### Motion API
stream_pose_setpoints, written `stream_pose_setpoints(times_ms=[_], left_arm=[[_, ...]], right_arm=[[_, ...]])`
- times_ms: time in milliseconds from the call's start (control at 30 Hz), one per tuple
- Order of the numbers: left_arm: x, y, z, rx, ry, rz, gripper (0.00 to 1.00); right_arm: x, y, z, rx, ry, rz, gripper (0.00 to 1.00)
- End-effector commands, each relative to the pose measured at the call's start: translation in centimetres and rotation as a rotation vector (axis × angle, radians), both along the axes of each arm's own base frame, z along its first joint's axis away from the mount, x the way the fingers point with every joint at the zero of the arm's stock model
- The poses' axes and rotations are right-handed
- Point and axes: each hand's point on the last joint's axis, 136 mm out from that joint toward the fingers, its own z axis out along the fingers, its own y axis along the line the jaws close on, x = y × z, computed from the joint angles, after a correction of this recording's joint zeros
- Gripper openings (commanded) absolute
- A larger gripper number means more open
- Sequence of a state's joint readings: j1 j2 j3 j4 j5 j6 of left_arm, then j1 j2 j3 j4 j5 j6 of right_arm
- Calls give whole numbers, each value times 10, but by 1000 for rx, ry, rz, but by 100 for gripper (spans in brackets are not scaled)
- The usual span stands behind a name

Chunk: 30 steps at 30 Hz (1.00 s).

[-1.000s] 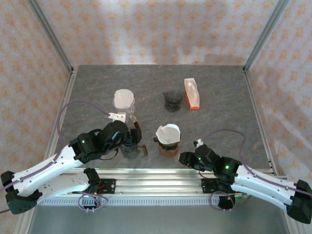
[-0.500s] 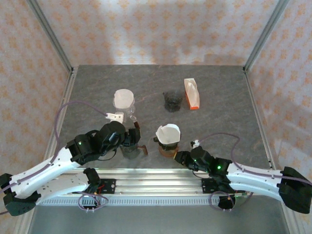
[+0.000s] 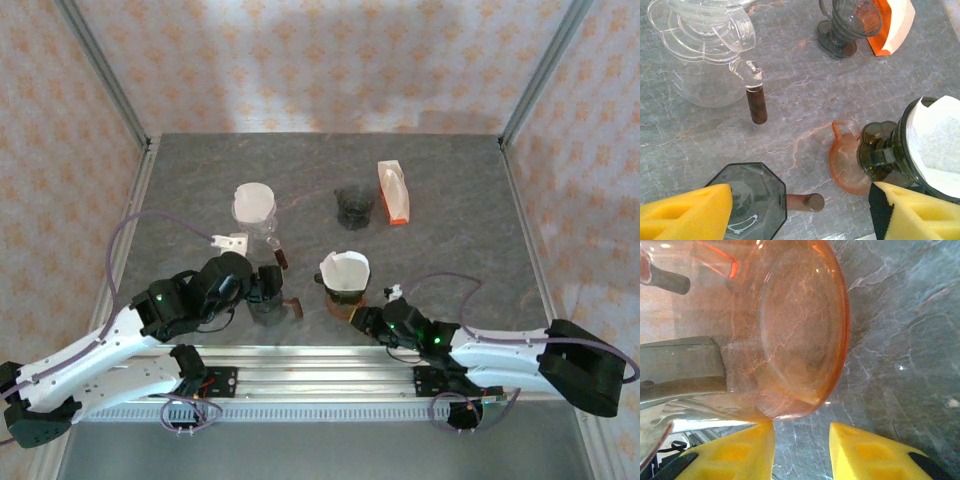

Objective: Place the coffee filter in the dripper

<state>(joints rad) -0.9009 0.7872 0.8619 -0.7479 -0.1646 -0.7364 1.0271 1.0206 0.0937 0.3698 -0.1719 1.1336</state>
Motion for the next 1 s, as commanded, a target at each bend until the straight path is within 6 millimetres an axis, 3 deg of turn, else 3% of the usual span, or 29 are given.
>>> stream_pose_setpoints(times_ms=[0, 233, 567, 967], left_arm=[[-1, 13, -4, 27, 3, 40, 73], [-5, 18, -8, 32, 13, 46, 73], [-11, 27, -12, 41, 20, 57, 73], [-19, 43, -34, 62, 58, 105, 73]], right_arm=[[16, 10, 14, 28, -58, -38, 33], [29, 24, 9, -9, -64, -8, 32], [50, 28, 21, -33, -100, 32, 32], [73, 43, 25, -20, -147, 88, 31]])
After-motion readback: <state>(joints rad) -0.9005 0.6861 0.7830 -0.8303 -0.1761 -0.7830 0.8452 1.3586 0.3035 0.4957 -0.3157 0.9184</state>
